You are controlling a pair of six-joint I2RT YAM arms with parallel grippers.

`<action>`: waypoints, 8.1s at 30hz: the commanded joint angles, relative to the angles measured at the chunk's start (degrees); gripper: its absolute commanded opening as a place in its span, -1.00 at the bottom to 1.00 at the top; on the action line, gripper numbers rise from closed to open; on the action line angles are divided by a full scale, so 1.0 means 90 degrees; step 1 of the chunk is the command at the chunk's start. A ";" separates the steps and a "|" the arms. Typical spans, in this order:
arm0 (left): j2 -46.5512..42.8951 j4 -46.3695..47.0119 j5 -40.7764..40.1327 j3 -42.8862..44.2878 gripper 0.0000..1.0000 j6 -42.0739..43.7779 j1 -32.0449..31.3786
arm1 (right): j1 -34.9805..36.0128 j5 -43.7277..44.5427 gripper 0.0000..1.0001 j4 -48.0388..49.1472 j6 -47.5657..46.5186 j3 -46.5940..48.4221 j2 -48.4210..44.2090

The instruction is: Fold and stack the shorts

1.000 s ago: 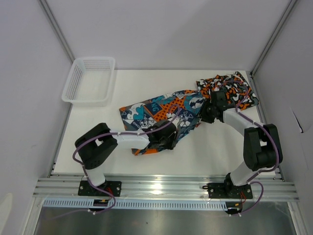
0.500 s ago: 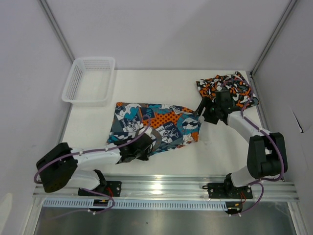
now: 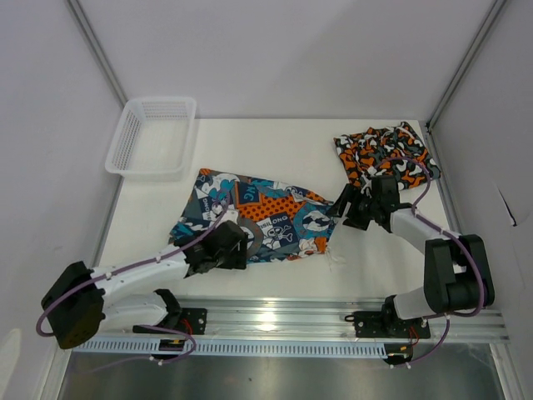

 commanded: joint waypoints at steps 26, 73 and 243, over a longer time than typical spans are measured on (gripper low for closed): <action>0.3322 -0.0601 -0.0541 0.5081 0.67 0.0646 -0.1886 | 0.0150 -0.0728 0.19 0.1356 -0.0655 0.0636 0.0756; 0.6156 -0.0502 -0.1604 0.6753 0.14 0.0950 -0.1984 | 0.0531 -0.0005 -1.00 0.0770 0.1318 -0.0731 -0.1022; 0.5571 0.0045 0.0192 0.6422 0.43 0.0774 -0.0041 | -0.0299 -0.1627 0.64 0.7060 0.2510 -0.2812 0.1176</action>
